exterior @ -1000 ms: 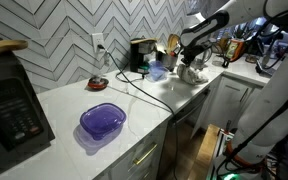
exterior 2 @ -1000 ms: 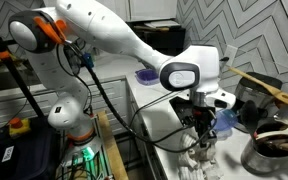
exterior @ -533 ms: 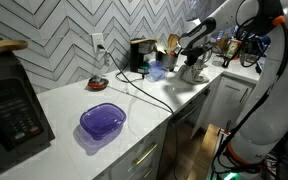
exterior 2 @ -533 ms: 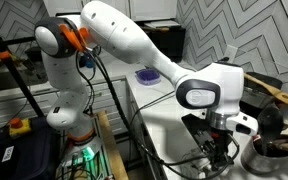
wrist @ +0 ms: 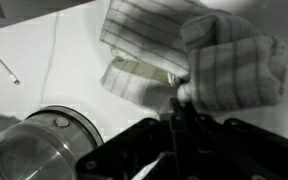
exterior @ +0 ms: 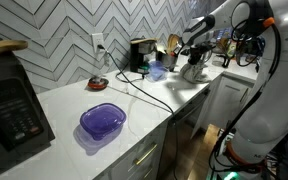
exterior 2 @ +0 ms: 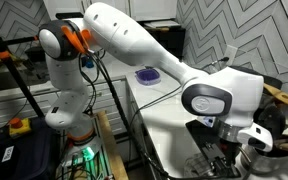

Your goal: Fold the tea towel a quarter way in from left to right, fold the tea towel a quarter way in from right to left, fold the tea towel in half from left to right

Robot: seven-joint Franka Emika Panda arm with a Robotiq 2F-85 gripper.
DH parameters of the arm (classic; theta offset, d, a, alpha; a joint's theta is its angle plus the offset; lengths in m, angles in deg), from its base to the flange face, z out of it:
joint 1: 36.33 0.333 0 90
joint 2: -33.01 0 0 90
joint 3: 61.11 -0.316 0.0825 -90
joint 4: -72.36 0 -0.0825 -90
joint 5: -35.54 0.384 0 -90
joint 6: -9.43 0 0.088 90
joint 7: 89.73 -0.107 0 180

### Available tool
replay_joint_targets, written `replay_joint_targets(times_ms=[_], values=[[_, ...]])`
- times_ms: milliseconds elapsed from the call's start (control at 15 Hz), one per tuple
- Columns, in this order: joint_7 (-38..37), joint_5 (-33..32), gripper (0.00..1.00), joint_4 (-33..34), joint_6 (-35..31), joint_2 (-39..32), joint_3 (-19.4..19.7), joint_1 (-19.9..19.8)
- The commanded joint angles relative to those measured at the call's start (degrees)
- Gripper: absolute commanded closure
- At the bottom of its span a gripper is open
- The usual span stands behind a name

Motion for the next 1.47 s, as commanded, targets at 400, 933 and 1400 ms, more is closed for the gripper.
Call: replay_joint_targets(times_ms=[400, 933, 1400], values=[[14.22, 8.05, 0.99, -1.16, 8.38, 11.28, -0.96, 0.71], [16.06, 7.70, 0.99, -4.08, 10.04, 17.91, -2.83, 6.16], [16.16, 8.55, 0.99, -3.82, 11.30, 15.81, -2.36, 7.98]])
